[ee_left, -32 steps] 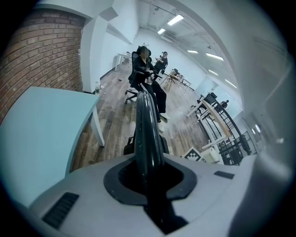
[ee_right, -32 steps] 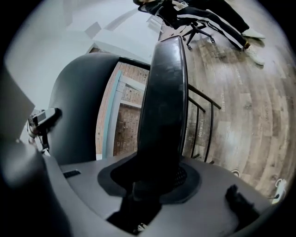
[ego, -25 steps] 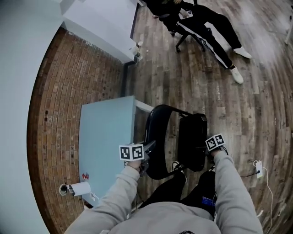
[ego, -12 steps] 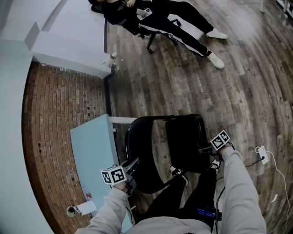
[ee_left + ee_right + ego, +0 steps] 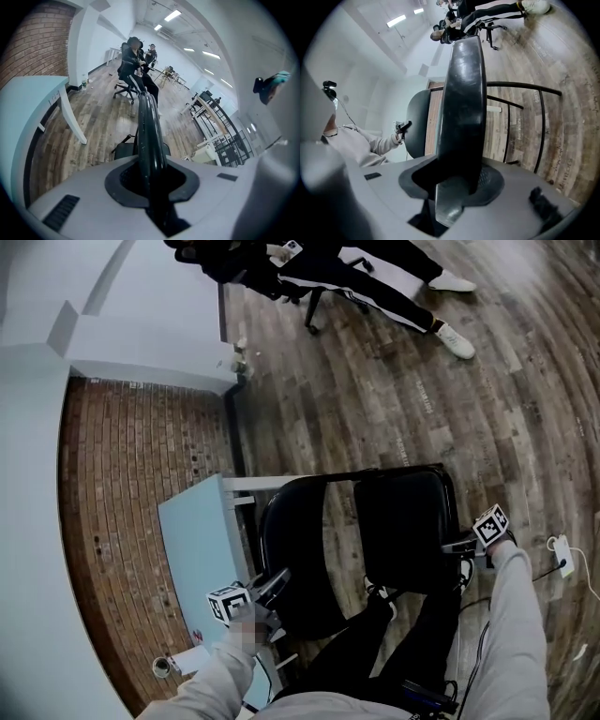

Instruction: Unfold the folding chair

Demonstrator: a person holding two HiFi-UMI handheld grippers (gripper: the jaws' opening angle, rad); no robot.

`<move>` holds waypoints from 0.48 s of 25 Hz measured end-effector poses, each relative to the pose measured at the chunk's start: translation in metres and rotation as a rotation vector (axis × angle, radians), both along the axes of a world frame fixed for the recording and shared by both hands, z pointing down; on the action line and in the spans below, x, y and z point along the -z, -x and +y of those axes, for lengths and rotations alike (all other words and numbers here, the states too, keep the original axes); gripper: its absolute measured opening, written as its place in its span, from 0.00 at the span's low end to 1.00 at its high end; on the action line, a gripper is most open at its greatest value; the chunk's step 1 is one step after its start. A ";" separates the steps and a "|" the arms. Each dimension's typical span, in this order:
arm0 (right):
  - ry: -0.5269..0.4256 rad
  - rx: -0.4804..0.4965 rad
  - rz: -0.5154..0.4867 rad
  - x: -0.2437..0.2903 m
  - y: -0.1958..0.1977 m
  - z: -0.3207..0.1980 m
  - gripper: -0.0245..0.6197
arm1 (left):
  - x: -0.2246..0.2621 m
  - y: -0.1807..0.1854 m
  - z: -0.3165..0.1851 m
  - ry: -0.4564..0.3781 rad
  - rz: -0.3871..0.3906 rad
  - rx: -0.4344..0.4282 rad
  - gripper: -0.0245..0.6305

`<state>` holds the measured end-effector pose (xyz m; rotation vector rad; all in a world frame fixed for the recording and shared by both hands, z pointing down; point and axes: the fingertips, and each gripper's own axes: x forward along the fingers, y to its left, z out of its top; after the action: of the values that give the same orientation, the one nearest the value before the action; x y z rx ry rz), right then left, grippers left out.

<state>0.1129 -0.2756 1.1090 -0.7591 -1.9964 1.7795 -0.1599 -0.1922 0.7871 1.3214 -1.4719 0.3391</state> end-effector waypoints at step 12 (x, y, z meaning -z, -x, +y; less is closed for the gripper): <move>0.101 -0.053 -0.094 -0.058 0.003 0.013 0.26 | -0.040 0.075 0.019 0.014 -0.073 -0.097 0.14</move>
<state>0.1102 -0.2623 1.1668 -0.8427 -2.0159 1.9209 -0.2345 -0.1734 0.8272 1.3851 -1.4663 0.4641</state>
